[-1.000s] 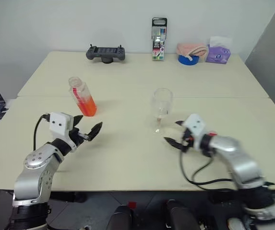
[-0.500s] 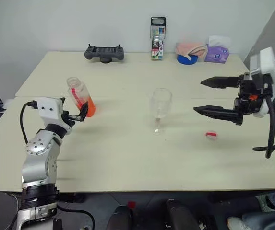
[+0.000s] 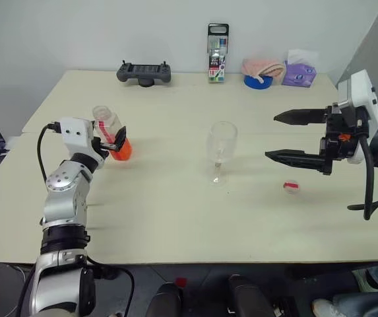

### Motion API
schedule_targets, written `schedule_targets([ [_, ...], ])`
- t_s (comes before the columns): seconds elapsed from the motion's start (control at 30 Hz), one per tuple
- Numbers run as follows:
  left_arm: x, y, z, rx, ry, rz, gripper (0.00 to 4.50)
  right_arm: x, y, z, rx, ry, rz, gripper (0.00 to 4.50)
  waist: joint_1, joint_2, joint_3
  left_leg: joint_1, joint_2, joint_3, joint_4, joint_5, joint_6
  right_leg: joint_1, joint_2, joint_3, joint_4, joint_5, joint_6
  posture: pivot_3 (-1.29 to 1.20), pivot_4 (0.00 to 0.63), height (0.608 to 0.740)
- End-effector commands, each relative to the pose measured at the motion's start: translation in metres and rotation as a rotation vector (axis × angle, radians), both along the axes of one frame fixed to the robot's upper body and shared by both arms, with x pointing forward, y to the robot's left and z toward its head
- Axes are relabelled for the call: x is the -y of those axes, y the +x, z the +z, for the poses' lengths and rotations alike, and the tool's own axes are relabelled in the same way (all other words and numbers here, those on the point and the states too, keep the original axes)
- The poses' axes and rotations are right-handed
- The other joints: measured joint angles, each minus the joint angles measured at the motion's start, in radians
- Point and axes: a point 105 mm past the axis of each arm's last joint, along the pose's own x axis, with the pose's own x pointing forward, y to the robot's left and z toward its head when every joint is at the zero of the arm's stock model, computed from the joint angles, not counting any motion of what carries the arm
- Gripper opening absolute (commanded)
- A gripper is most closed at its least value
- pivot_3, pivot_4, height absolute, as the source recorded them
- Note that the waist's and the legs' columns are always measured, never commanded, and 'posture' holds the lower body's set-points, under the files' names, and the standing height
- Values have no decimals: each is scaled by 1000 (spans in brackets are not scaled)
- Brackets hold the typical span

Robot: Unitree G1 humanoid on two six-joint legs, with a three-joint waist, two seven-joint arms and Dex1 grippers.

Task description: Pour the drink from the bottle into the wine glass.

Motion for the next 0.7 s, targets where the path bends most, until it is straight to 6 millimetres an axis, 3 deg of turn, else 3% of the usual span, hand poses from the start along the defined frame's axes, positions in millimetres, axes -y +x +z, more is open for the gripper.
schedule_targets([
  [0.03,7,12,18,70,17,-9,4500,2,-3,3,35,-19,-5,4447,0,0,0,0,0,0,0,0,0,0,0,0,0,0,0,0,150,740],
  [0.67,1,22,17,99,-15,1,4500,1,-2,1,31,-27,-30,4447,0,0,0,0,0,0,0,0,0,0,0,0,1,0,0,0,150,740],
  [0.7,1,22,17,100,-18,1,4316,1,-2,1,30,-28,-31,4485,-1,0,0,0,0,0,0,0,0,0,0,0,1,0,0,0,150,740],
])
